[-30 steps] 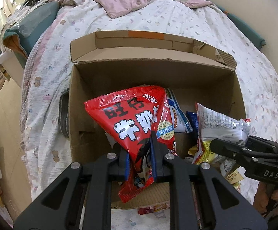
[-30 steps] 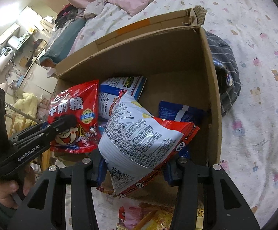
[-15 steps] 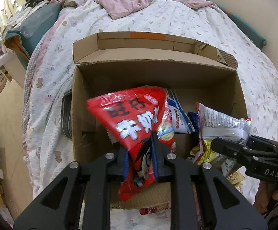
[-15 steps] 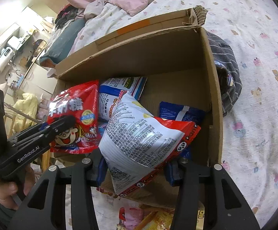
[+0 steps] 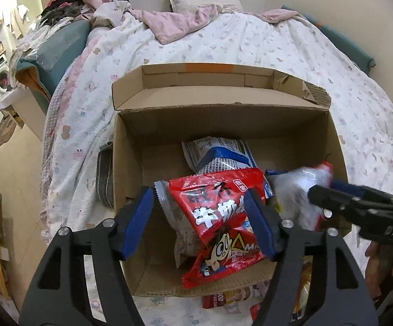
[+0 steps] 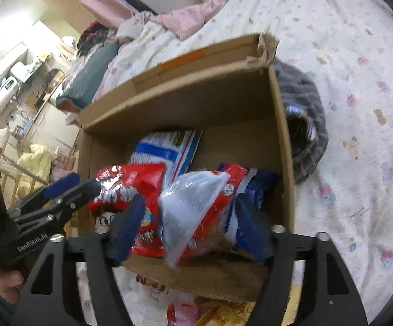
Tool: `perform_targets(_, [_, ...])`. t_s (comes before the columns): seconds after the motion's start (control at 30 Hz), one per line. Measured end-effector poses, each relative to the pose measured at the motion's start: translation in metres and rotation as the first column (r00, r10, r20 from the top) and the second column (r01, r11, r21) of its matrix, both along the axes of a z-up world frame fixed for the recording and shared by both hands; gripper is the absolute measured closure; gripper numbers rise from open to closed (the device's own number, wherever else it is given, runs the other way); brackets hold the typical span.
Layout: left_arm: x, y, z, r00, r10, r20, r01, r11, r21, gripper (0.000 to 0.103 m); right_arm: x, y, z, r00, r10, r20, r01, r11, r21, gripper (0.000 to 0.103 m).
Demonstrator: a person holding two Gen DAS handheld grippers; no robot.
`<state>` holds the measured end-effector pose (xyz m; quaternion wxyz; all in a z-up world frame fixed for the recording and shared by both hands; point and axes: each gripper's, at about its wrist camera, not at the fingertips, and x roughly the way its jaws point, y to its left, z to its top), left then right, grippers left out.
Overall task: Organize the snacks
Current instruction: 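Lower both bags into the box and open both tools, then withdraw both tools from the box back toward the snack pile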
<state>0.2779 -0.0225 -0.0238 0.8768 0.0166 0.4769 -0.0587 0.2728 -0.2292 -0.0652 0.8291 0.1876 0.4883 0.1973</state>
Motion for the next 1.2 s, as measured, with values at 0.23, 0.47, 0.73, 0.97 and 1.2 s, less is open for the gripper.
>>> perform_targets(0.23, [0.0,0.005,0.002,1.0,0.007,0.007,-0.006,0.999,-0.039,0.036,-0.003,-0.009,0.015,0.995,-0.052,0.086,0.055,0.998,-0.033,0.011])
perform_targets(0.47, [-0.003,0.009,0.008,0.999,0.04,0.031,-0.038,0.997,-0.064,0.036,-0.003,-0.015,0.019,0.992,-0.072,0.104,0.076,0.997,-0.033,0.011])
perform_targets(0.73, [-0.014,0.025,0.01,0.996,0.093,-0.003,-0.092,0.983,-0.16,0.023,-0.014,-0.021,0.038,0.981,-0.082,0.174,0.085,0.996,-0.008,0.01])
perform_targets(0.97, [-0.032,0.034,0.025,0.991,0.126,0.038,-0.118,0.978,-0.172,0.01,-0.029,-0.016,0.04,0.986,-0.043,0.16,0.045,0.999,-0.008,0.008])
perform_targets(1.2, [-0.054,0.037,0.03,0.989,0.142,0.042,-0.135,0.981,-0.139,0.01,-0.051,-0.021,0.046,0.987,-0.048,0.151,0.053,0.998,-0.029,0.008])
